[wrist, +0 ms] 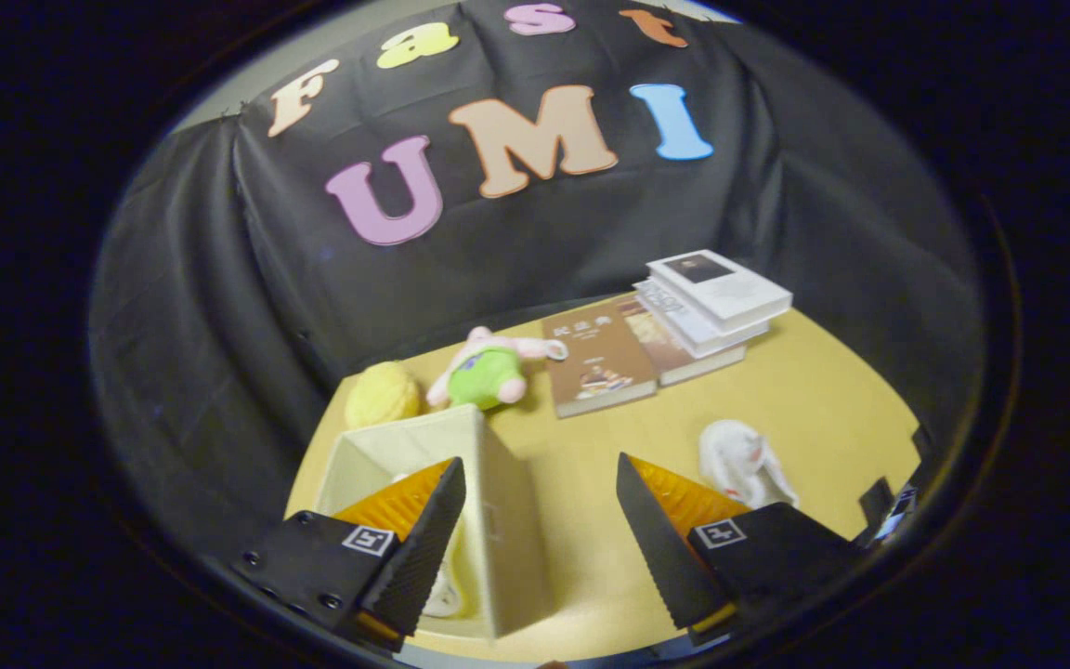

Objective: Open the storage box then place both shoes into the box .Put the left shoe in first, then the right shoe, with the right side of both shoes facing outward in a uniform manner.

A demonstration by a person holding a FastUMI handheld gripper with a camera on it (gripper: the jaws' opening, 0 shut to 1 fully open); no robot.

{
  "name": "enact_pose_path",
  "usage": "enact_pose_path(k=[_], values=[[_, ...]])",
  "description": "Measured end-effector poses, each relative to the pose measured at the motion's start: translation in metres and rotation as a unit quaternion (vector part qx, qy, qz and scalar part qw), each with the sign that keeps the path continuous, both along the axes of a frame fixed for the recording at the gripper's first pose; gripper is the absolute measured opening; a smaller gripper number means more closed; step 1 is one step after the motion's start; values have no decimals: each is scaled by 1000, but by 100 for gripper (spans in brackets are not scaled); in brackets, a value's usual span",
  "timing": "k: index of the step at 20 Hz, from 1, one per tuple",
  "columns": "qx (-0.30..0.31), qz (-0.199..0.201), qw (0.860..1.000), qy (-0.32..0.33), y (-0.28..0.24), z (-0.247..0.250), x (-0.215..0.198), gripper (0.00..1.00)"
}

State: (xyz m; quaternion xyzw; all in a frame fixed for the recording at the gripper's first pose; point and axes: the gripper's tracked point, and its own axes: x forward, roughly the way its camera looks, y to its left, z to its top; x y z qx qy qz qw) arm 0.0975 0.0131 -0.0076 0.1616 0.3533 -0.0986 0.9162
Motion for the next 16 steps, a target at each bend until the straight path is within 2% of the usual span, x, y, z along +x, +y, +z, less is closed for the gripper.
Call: enact_pose_path(k=[4, 6, 9, 12, 16], values=[[-58, -67, 993, 85, -90, -72, -40, 100], [-72, -81, 984, 141, -117, -106, -58, 100], [-74, -77, 975, 196, -136, -138, -72, 100], [-100, -54, 964, 241, -152, -161, -77, 100], [-123, -37, 957, 261, -166, -171, -71, 97]])
